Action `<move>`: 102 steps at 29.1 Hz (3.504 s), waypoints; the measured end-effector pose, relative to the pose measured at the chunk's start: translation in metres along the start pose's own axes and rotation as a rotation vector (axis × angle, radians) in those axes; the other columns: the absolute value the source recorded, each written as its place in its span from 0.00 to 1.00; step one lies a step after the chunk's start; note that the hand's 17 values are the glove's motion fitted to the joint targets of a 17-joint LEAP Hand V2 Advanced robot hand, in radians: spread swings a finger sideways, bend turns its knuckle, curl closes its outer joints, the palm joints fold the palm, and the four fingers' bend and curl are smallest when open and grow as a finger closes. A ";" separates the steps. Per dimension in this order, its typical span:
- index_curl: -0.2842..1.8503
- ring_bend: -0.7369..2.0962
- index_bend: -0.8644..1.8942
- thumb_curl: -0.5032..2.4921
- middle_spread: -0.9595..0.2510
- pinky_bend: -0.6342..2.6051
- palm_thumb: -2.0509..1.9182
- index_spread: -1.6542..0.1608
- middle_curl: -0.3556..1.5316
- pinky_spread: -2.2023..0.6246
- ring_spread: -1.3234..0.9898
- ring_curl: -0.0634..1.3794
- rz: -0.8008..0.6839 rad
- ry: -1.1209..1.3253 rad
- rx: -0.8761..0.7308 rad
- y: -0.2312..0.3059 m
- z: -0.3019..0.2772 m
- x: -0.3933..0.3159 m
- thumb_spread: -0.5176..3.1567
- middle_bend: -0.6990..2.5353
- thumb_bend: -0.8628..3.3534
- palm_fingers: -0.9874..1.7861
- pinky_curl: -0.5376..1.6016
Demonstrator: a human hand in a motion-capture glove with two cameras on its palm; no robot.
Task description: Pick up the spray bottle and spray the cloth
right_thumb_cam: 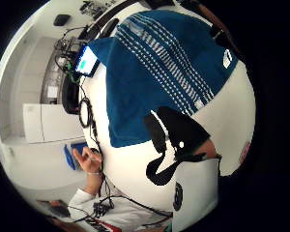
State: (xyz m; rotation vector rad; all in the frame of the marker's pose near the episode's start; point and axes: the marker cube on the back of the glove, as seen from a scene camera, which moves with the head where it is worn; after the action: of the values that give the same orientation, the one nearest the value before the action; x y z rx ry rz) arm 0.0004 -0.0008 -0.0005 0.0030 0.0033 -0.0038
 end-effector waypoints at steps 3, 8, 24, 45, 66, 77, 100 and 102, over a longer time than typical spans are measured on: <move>0.15 0.41 0.33 0.20 0.77 0.33 0.63 0.78 0.26 0.82 0.57 0.13 -0.003 -0.001 0.006 0.000 -0.002 0.000 0.29 0.34 0.27 0.59 0.32; 0.17 0.43 0.34 0.21 0.76 0.34 0.64 0.74 0.29 0.83 0.57 0.19 -0.012 -0.003 0.008 0.001 -0.003 -0.001 0.35 0.35 0.27 0.57 0.35; 0.19 0.43 0.35 0.23 0.75 0.34 0.66 0.70 0.34 0.85 0.57 0.23 -0.037 0.030 0.010 0.002 -0.007 -0.008 0.43 0.35 0.25 0.56 0.38; 0.22 0.39 0.36 0.25 0.76 0.32 0.67 0.70 0.37 0.85 0.58 0.24 -0.298 -0.305 0.216 0.152 -0.038 -0.036 0.45 0.34 0.22 0.56 0.40; 0.23 0.42 0.35 0.27 0.74 0.31 0.69 0.72 0.38 0.83 0.56 0.28 0.055 -0.719 0.280 0.094 0.000 0.093 0.43 0.32 0.20 0.62 0.40; 0.22 0.42 0.35 0.27 0.73 0.32 0.69 0.73 0.39 0.82 0.55 0.29 0.034 -0.902 0.322 0.065 0.030 0.075 0.41 0.33 0.20 0.64 0.41; 0.23 0.45 0.34 0.32 0.71 0.30 0.78 0.75 0.42 0.82 0.53 0.32 0.013 -0.738 0.297 0.057 0.002 0.091 0.38 0.33 0.21 0.71 0.42; 0.23 0.45 0.34 0.33 0.71 0.30 0.78 0.75 0.42 0.82 0.53 0.32 -0.001 -0.636 0.265 0.050 -0.016 0.082 0.38 0.33 0.21 0.71 0.42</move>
State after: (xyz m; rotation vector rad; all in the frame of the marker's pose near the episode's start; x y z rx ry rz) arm 0.0826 0.0487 -0.0165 0.2661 -0.6327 -0.0064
